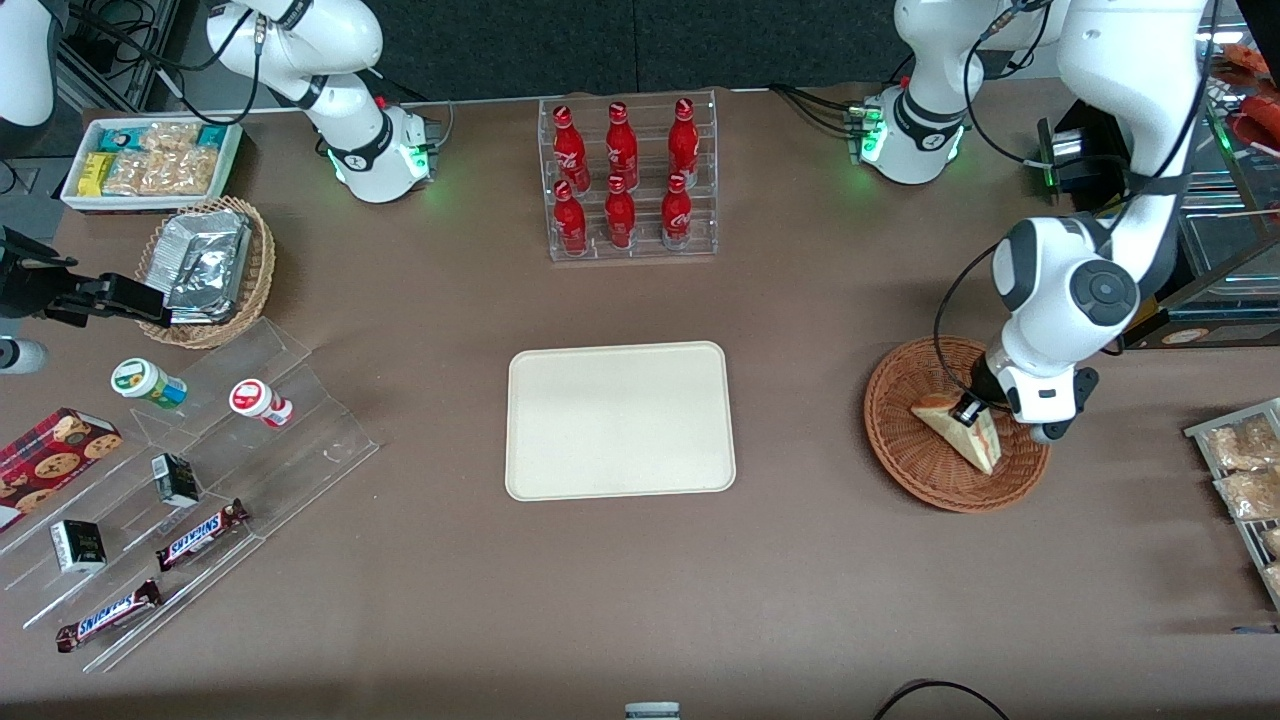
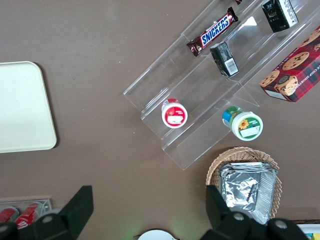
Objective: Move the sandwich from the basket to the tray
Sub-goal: 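Carry the sandwich with the left gripper over the cream tray, then lower the sandwich onto the tray and open the left gripper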
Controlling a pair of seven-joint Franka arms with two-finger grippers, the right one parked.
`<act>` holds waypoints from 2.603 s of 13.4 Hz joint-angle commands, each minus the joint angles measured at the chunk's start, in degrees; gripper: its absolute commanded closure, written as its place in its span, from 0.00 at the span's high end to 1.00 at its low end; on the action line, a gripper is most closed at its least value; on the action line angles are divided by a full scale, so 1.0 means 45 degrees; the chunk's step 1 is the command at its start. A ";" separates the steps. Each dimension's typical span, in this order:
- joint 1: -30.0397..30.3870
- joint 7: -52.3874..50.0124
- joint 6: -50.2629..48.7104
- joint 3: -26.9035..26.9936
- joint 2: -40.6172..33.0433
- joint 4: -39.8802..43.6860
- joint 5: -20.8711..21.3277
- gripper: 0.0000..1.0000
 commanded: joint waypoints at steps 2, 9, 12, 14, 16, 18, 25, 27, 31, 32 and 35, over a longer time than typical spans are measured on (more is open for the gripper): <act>-0.0467 0.0212 -0.4597 -0.0504 -0.1026 0.2453 0.0751 0.24; -0.4291 -0.0687 -0.6425 -0.1092 0.0415 0.5855 0.0712 0.24; -0.5952 -0.0940 -0.6386 -0.1092 0.2501 0.7923 0.0615 0.23; -0.6793 -0.1095 -0.6308 -0.1092 0.3830 0.9095 0.0634 0.24; -0.7284 -0.1175 -0.6036 -0.1092 0.4847 0.9859 0.0693 0.24; -0.7675 -0.1155 -0.5005 -0.1092 0.5396 0.9902 0.0732 0.24; -0.8243 -0.1116 -0.2815 -0.1073 0.6921 0.9863 0.1337 0.24; -0.8262 -0.1116 -0.2519 -0.1073 0.7156 0.9843 0.1357 0.24; -0.8263 -0.0979 -0.2440 -0.1073 0.7274 0.9843 0.1376 0.76; -0.8243 -0.0960 -0.2440 -0.1073 0.7274 0.9843 0.1376 0.98; -0.8185 -0.1193 -0.2557 -0.1053 0.6847 0.9941 0.1279 0.99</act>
